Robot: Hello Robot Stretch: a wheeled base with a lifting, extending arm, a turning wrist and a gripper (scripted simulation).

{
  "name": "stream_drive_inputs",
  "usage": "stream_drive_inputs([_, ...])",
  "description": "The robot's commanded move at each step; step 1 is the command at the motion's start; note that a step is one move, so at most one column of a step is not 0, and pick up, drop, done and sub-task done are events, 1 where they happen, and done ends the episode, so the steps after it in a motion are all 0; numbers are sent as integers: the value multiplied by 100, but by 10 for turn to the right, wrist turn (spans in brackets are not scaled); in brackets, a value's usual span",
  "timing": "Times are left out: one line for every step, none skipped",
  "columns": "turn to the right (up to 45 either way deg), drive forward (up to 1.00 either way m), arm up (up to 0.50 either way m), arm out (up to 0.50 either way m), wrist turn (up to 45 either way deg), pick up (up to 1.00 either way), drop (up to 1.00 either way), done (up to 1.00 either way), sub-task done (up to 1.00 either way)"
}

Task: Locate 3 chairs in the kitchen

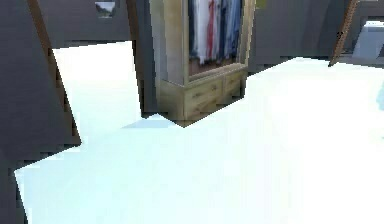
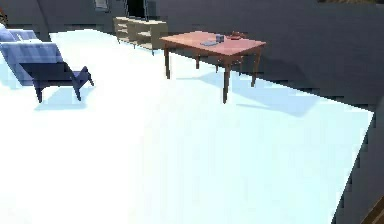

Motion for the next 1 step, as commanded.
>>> stream_drive_inputs([-30, 0, 0, 0, 0, 0, 0, 0, 0])
